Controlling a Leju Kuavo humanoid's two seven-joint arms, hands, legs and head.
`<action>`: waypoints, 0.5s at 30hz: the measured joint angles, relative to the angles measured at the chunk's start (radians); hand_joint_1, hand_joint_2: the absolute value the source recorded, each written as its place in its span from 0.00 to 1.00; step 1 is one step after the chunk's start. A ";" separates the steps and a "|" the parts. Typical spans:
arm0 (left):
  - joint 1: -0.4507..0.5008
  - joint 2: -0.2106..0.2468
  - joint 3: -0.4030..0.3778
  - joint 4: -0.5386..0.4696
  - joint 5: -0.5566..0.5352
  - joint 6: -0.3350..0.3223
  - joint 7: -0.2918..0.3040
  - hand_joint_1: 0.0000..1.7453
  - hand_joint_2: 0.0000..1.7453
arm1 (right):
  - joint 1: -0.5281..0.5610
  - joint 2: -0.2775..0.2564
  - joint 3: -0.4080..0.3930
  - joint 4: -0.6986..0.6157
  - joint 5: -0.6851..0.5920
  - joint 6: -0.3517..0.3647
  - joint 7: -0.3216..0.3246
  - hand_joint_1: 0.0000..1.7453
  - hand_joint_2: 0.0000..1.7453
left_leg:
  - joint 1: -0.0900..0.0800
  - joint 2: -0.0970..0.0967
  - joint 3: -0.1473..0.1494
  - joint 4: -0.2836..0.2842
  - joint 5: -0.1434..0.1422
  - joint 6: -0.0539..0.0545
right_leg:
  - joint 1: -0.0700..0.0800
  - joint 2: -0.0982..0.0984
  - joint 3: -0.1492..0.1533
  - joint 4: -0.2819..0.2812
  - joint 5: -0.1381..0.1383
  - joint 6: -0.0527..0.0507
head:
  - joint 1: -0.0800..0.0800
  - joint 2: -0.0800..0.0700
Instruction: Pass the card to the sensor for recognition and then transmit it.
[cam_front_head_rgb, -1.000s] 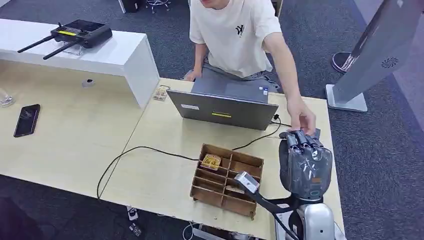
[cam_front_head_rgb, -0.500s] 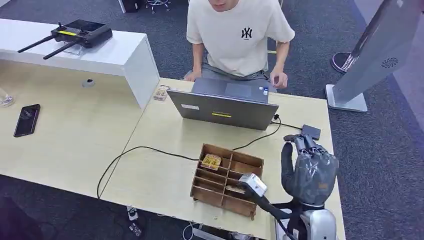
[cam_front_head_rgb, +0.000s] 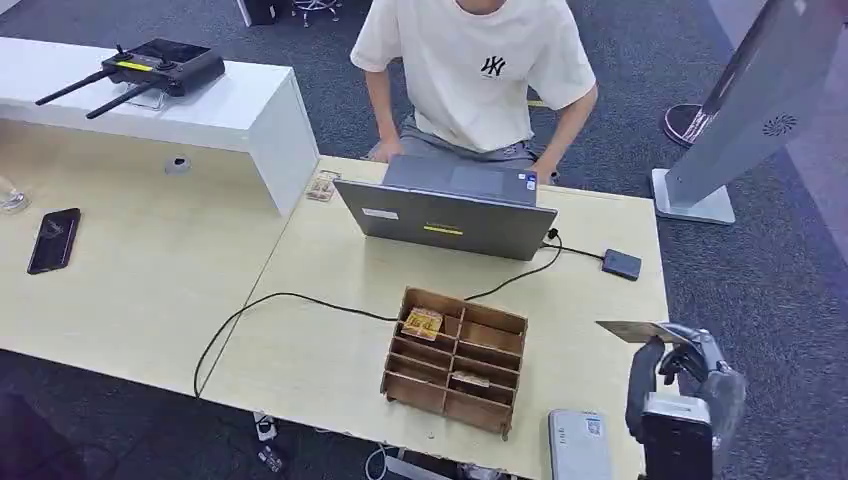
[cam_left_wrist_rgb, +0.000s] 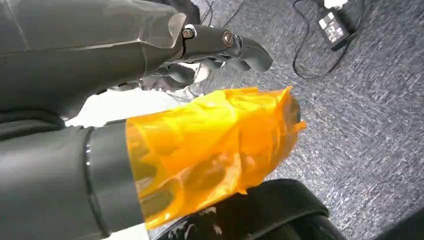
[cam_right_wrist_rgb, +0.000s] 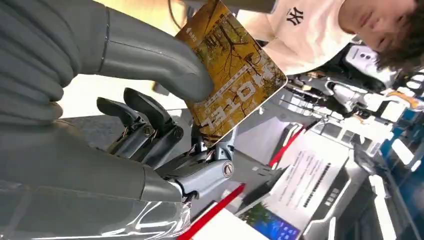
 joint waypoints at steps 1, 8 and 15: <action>0.001 0.000 0.005 0.000 0.001 0.001 0.000 0.00 0.00 | 0.012 0.000 -0.005 -0.008 -0.007 0.000 -0.002 1.00 1.00 | 0.000 0.000 0.000 0.000 0.000 0.000 | 0.000 0.000 0.000 0.000 0.000 0.000 | 0.000 0.000; 0.014 0.003 0.043 0.000 0.049 0.016 -0.041 0.00 0.00 | 0.128 -0.003 -0.043 -0.053 -0.160 0.059 0.025 1.00 1.00 | 0.000 -0.001 0.000 0.000 0.000 0.001 | 0.000 -0.001 0.000 0.000 0.000 0.000 | 0.000 0.000; 0.033 0.026 0.095 0.000 0.090 0.021 -0.095 0.00 0.00 | 0.287 -0.107 -0.009 -0.067 -0.214 0.061 0.144 1.00 1.00 | 0.000 0.000 0.000 0.000 -0.003 0.000 | 0.000 -0.001 0.000 0.000 -0.002 0.000 | 0.000 0.000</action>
